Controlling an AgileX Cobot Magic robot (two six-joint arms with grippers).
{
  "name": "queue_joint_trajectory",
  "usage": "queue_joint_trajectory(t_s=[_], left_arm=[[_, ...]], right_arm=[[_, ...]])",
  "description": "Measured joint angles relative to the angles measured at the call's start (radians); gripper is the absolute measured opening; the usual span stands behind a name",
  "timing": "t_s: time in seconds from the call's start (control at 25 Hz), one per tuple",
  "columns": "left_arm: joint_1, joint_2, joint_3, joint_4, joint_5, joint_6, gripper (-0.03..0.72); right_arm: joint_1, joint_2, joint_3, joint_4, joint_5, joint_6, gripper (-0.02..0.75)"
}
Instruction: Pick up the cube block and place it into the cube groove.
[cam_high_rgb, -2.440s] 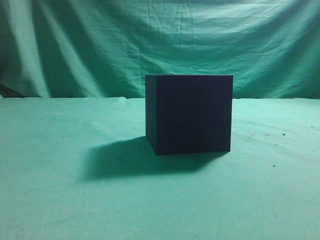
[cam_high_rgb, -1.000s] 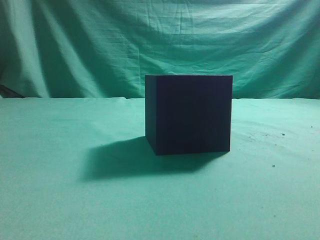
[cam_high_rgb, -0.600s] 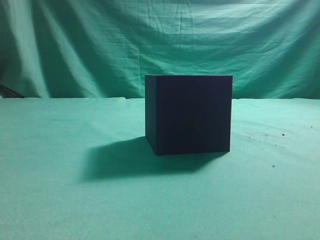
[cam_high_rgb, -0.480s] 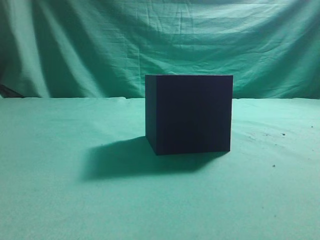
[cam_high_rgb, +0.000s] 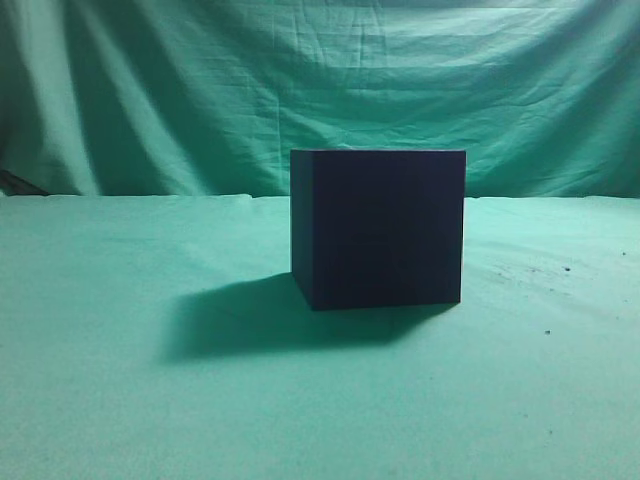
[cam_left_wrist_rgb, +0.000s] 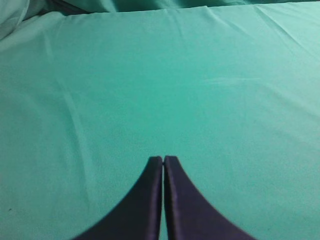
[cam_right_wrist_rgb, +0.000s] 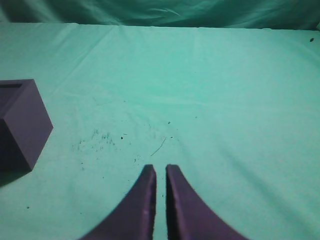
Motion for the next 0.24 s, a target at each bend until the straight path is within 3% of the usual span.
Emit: queue_joint_trajectory(t_s=[0.24], left_arm=[[0.0, 0.0, 0.0, 0.0, 0.0, 0.0, 0.0]], right_arm=[[0.0, 0.0, 0.0, 0.002, 0.0, 0.0, 0.05]])
